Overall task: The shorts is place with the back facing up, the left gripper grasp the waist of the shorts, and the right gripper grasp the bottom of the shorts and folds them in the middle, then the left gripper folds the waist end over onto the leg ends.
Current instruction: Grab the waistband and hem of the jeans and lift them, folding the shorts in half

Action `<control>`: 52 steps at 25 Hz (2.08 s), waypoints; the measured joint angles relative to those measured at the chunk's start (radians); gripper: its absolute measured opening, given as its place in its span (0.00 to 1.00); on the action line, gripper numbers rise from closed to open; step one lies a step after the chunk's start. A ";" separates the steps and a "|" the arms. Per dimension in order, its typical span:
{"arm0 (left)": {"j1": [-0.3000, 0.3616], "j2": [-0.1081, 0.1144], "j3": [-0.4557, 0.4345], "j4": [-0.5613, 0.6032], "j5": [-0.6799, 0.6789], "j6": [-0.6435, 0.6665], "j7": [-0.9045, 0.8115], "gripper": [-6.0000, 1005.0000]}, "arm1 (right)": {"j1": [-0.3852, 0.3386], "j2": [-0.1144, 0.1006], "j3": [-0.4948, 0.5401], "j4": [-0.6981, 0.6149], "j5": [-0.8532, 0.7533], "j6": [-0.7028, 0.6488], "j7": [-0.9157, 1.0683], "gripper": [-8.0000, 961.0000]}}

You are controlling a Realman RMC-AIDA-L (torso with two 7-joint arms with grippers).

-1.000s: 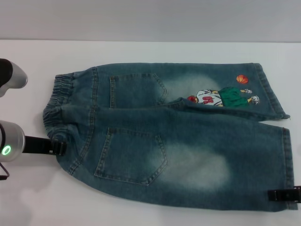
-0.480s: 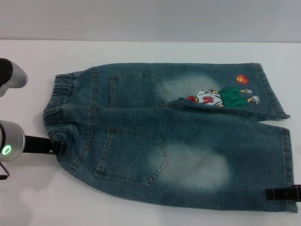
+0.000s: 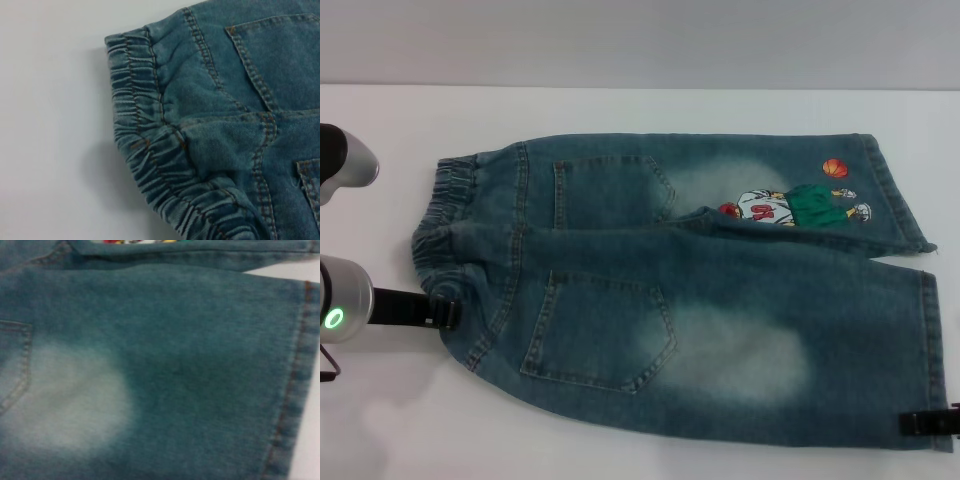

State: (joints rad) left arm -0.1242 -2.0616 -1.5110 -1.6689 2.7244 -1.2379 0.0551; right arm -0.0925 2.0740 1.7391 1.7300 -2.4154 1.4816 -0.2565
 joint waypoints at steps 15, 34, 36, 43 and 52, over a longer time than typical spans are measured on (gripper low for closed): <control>-0.005 0.000 0.000 0.000 0.000 -0.002 -0.001 0.20 | 0.006 0.002 -0.010 -0.006 -0.032 0.006 0.002 0.74; -0.007 0.000 0.000 0.000 0.000 0.000 -0.002 0.20 | 0.026 0.005 -0.033 -0.030 -0.023 -0.005 0.003 0.70; -0.008 0.000 0.000 0.000 0.000 0.000 -0.002 0.20 | 0.026 0.005 -0.034 -0.029 -0.022 -0.007 0.004 0.70; -0.008 0.000 0.000 0.000 0.000 0.000 -0.002 0.20 | 0.024 0.000 -0.023 -0.010 0.032 -0.009 -0.016 0.62; -0.011 0.000 0.000 0.000 0.000 0.002 -0.001 0.20 | 0.048 0.000 -0.028 -0.013 0.037 -0.003 -0.033 0.39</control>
State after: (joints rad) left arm -0.1354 -2.0617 -1.5114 -1.6690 2.7243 -1.2355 0.0537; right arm -0.0448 2.0739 1.7116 1.7168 -2.3779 1.4790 -0.2891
